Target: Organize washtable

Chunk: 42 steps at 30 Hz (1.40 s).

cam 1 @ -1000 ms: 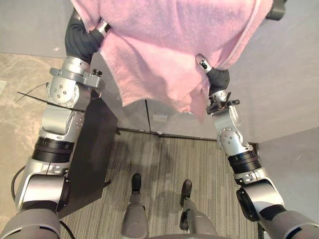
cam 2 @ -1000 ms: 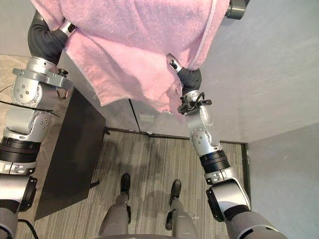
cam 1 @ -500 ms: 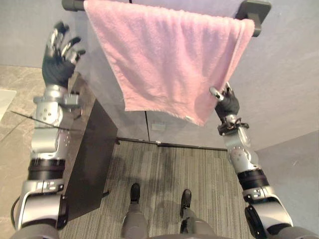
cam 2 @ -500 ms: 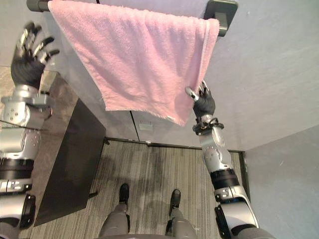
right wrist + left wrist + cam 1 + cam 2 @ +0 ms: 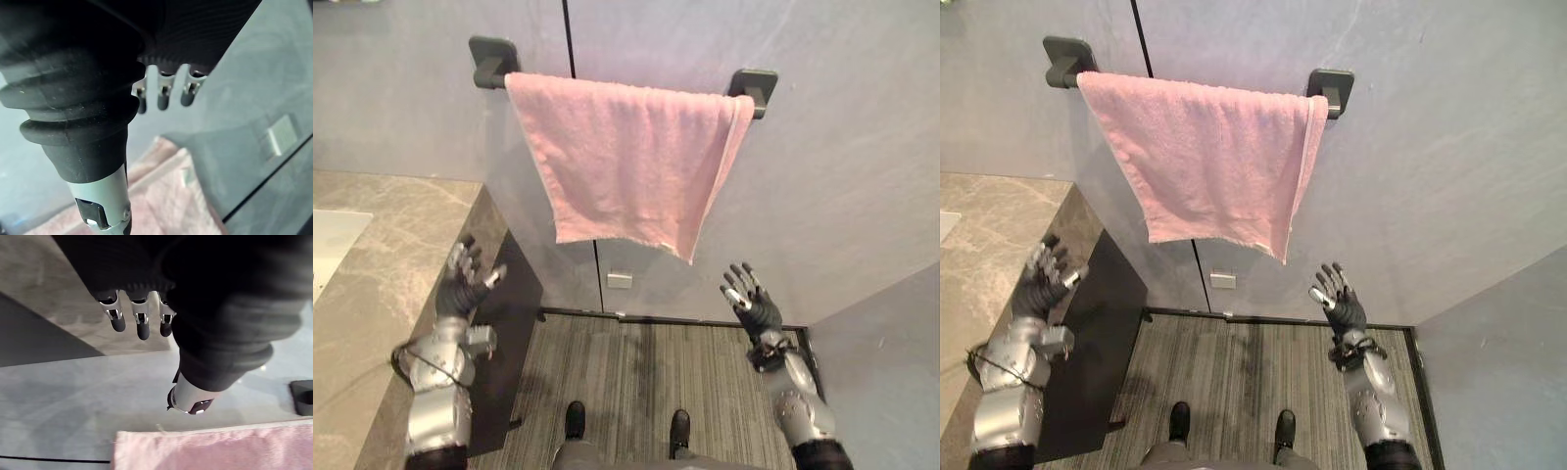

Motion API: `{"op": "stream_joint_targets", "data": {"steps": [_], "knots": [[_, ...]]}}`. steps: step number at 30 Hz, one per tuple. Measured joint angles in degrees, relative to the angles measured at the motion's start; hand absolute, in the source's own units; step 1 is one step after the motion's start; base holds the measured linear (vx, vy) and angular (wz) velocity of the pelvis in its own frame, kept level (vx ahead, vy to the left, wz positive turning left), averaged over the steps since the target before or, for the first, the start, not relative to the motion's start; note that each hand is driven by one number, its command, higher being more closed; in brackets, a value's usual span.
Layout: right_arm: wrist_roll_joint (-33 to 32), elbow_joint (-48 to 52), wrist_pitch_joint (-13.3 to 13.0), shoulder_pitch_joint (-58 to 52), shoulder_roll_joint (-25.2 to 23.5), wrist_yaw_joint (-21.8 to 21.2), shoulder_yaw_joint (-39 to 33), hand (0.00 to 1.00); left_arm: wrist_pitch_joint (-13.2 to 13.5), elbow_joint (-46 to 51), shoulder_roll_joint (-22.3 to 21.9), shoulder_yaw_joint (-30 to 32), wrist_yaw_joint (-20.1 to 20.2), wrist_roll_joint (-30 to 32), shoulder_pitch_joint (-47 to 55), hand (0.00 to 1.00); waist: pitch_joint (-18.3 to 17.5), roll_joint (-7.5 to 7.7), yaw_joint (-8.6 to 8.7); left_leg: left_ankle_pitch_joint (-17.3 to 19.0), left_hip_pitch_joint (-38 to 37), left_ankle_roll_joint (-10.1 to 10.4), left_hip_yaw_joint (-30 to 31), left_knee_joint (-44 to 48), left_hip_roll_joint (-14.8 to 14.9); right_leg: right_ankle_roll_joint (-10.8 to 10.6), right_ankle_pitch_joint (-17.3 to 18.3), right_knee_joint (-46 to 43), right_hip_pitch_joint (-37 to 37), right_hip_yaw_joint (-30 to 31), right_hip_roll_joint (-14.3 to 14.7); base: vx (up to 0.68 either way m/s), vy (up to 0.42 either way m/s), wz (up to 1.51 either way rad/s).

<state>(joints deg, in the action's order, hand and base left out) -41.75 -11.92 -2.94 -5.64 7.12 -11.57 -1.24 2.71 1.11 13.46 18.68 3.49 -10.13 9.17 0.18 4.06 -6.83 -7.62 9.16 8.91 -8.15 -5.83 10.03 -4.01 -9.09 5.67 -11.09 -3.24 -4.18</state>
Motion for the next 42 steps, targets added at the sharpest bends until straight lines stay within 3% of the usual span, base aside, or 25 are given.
{"op": "stream_joint_targets", "data": {"steps": [6,12,16,19,22,28,35,42], "knots": [[6.03,0.18,2.93,-9.38,-3.82,-2.68,2.92,0.0,-2.15,-2.17,-8.93,-2.18,4.86,4.56,14.62,0.0,-1.07,-0.16,1.44,0.6,-1.79,-0.09,-0.53,-0.02,-0.04,-0.55,0.57,-0.02,1.49,0.18,-0.06,0.01,0.002,-0.03],[10.11,7.39,4.29,-12.16,-3.93,-6.88,13.28,0.0,-3.78,-2.79,-8.21,-16.49,12.23,3.35,21.45,0.0,-2.41,-0.38,2.86,1.13,-2.81,-0.12,-0.61,-0.03,-0.27,-2.1,2.31,0.17,2.07,0.3,-0.32,0.0,0.003,-0.01],[10.87,14.46,2.63,-6.34,-3.04,-8.67,21.82,0.0,-3.68,4.27,-5.37,-27.74,15.32,-3.64,19.09,0.0,-2.8,-0.13,3.19,1.14,-3.1,-0.13,-0.13,-0.02,-0.94,-2.7,2.75,0.08,2.35,0.25,-0.93,-0.01,0.018,0.0],[10.84,17.68,0.0,0.02,-2.75,-8.55,26.38,0.0,-3.15,10.45,-3.65,-29.89,14.81,-8.44,15.74,0.0,-2.87,-0.13,3.19,1.17,-3.78,-0.19,0.1,-0.02,-1.2,-2.7,2.75,0.0,3.22,0.18,-1.14,0.0,0.015,0.04],[10.41,20.34,-3.96,7.08,-3.05,-8.22,29.19,0.0,-0.17,17.59,-1.91,-30.41,11.85,-11.66,13.16,0.0,-2.93,-0.14,3.18,1.2,-4.6,-0.25,0.29,-0.02,-1.19,-2.68,2.75,-0.49,3.86,-0.04,-1.15,0.01,0.002,0.03],[12.12,20.27,-7.89,14.97,-4.21,-3.57,29.16,0.0,2.8,24.22,-2.02,-30.0,6.45,-12.34,9.48,0.0,-4.39,-0.55,3.02,1.4,-5.07,-0.54,0.81,-0.01,-1.26,-2.24,2.8,-1.66,4.0,-1.29,-1.43,0.03,0.001,0.05],[22.17,18.6,-9.16,20.6,-1.96,1.67,23.54,0.0,5.3,22.46,-2.25,-25.83,2.16,-3.59,-0.91,0.0,-4.36,-1.25,2.89,1.3,-4.2,-0.42,1.81,0.0,-1.31,-1.84,2.62,-1.51,4.02,-2.68,-1.54,0.02,0.001,0.07],[24.34,14.66,-9.21,25.62,1.54,4.03,17.4,0.0,5.3,12.25,-1.57,-23.36,1.24,-2.72,-10.32,0.0,-1.43,-1.81,2.88,1.05,-1.05,-0.49,1.87,0.02,-1.33,-1.14,2.05,-1.38,1.44,-2.98,-1.54,0.0,0.002,0.03]]}}
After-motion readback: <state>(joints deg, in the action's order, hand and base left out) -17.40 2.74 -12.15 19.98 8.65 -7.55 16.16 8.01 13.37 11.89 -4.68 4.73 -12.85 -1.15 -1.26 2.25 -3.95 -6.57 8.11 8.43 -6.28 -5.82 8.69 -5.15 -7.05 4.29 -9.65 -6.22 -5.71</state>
